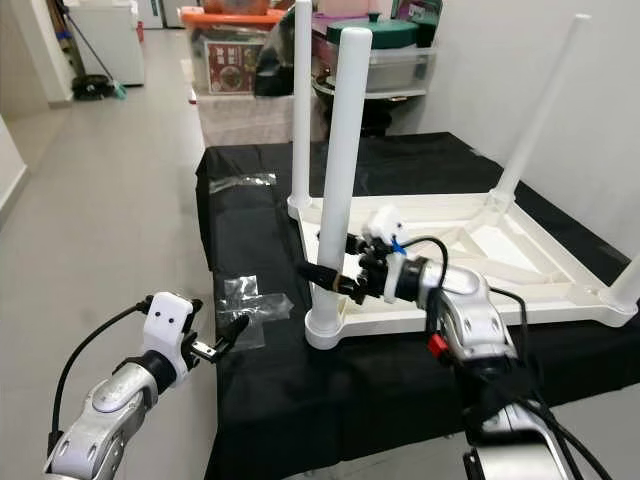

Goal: Building children table

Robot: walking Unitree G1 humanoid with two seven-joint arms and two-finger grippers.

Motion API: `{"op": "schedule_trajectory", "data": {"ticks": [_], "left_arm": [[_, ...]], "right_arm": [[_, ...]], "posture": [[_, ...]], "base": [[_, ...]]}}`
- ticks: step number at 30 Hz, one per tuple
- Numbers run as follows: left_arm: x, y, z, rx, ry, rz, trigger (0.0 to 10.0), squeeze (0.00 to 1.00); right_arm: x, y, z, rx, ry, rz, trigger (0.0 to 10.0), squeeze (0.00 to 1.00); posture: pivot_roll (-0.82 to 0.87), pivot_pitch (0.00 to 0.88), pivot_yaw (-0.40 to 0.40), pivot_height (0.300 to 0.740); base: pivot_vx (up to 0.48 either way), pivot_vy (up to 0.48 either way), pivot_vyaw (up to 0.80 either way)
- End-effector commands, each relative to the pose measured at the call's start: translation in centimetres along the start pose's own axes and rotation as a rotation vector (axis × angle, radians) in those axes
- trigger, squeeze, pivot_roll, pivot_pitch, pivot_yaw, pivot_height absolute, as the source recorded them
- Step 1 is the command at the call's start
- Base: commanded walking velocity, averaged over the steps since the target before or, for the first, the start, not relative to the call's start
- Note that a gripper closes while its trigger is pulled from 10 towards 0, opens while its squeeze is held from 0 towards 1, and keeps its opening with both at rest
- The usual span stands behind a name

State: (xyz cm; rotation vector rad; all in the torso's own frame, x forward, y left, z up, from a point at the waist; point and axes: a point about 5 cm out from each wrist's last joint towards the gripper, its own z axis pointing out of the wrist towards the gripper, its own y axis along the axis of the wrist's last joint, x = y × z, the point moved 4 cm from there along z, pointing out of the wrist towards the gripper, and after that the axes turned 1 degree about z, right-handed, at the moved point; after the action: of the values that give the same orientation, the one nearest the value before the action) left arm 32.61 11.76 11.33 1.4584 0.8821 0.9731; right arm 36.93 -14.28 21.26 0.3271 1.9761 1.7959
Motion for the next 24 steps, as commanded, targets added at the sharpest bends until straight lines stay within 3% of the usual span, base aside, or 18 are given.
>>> {"op": "schedule_trajectory", "data": {"ticks": [1, 7, 8, 9, 10, 19, 20, 21, 22, 24], "left_arm": [[-0.2, -0.3, 0.0, 0.014, -0.005, 0.019, 10.0, 0.00], [-0.1, -0.3, -0.3, 0.014, 0.001, 0.019, 10.0, 0.00], [0.0, -0.4, -0.3, 0.015, 0.003, 0.019, 10.0, 0.00], [0.0, -0.4, -0.3, 0.015, 0.003, 0.019, 10.0, 0.00], [0.1, -0.4, -0.4, 0.016, 0.006, 0.020, 10.0, 0.00], [-0.1, -0.4, -0.3, 0.018, 0.000, 0.019, 10.0, 0.00], [-0.2, -0.4, -0.3, 0.018, -0.002, 0.018, 10.0, 0.00], [-0.2, -0.4, -0.3, 0.018, -0.002, 0.018, 10.0, 0.00], [-0.3, -0.4, -0.3, 0.017, -0.004, 0.017, 10.0, 0.00], [-0.3, -0.4, -0.3, 0.017, -0.004, 0.017, 10.0, 0.00]], "right_arm": [[0.3, -0.2, 1.3, 0.017, 0.044, -0.015, 10.0, 0.00], [-0.1, -0.6, 2.8, 0.025, 0.023, -0.007, 10.0, 0.00], [-0.2, -0.7, 2.8, 0.027, 0.025, -0.006, 4.1, 0.00], [-0.2, -0.7, 2.8, 0.027, 0.025, -0.006, 4.1, 0.00], [-0.3, -1.0, 2.5, 0.030, 0.027, 0.005, 0.0, 0.00], [-1.4, -1.4, 0.7, 0.016, -0.038, -0.002, 0.0, 0.00], [-2.2, -1.8, 0.6, 0.045, -0.165, -0.039, 0.0, 0.00], [-2.2, -1.8, 0.6, 0.045, -0.165, -0.039, 0.0, 0.00], [-3.2, -2.3, 0.3, 0.072, -0.306, -0.063, 0.0, 0.00], [-3.2, -2.3, 0.3, 0.072, -0.306, -0.063, 0.0, 0.00]], "posture": [[0.09, 0.000, -0.066, 0.740], [0.10, 0.000, -0.075, 0.740], [0.10, 0.000, -0.075, 0.740], [0.10, 0.000, -0.075, 0.740], [0.10, 0.000, -0.076, 0.740], [0.08, 0.000, -0.065, 0.740], [0.07, 0.000, -0.065, 0.740], [0.07, 0.000, -0.065, 0.740], [0.07, 0.000, -0.069, 0.740], [0.07, 0.000, -0.069, 0.740]], "base": [[0.000, 0.000, 0.00], [0.000, 0.000, 0.00], [0.000, 0.000, 0.00], [0.000, 0.000, 0.00], [0.000, 0.000, 0.00], [0.000, 0.000, 0.00], [0.000, 0.000, 0.00], [0.000, 0.000, 0.00], [0.000, 0.000, 0.00], [0.000, 0.000, 0.00]]}}
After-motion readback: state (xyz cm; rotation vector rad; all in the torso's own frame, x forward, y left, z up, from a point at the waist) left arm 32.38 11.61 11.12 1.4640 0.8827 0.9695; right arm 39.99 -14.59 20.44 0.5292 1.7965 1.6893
